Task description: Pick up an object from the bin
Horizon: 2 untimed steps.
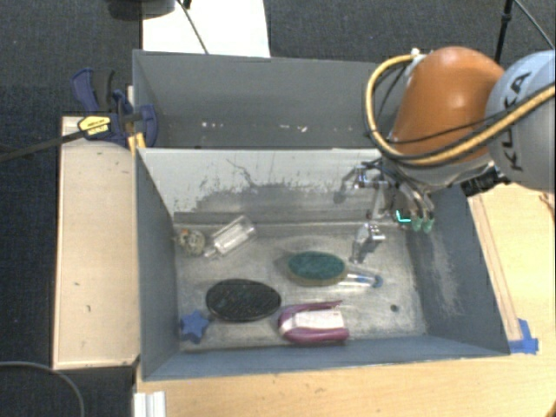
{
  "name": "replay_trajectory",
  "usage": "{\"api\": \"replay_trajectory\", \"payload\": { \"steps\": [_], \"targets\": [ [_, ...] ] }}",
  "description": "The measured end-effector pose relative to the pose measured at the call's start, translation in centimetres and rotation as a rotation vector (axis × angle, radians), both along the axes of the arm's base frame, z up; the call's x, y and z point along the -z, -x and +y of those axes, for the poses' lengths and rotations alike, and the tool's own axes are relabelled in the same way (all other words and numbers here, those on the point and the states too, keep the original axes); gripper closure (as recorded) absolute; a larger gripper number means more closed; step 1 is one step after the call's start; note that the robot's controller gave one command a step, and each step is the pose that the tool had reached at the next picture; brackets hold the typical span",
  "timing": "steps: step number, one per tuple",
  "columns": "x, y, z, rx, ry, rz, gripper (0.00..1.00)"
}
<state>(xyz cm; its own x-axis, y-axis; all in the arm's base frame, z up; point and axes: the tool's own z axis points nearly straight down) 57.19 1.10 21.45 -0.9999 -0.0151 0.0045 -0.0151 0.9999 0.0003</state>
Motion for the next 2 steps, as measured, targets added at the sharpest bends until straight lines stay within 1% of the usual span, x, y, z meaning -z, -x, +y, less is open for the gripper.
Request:
{"api": "replay_trajectory", "payload": {
  "steps": [1,2],
  "targets": [
    [14.09,-0.66,3.44,0.066,-0.002,-0.007,0.0],
    [13.63,-0.92,3.34,0.067,-0.002,-0.017,1.0]
  ]
}}
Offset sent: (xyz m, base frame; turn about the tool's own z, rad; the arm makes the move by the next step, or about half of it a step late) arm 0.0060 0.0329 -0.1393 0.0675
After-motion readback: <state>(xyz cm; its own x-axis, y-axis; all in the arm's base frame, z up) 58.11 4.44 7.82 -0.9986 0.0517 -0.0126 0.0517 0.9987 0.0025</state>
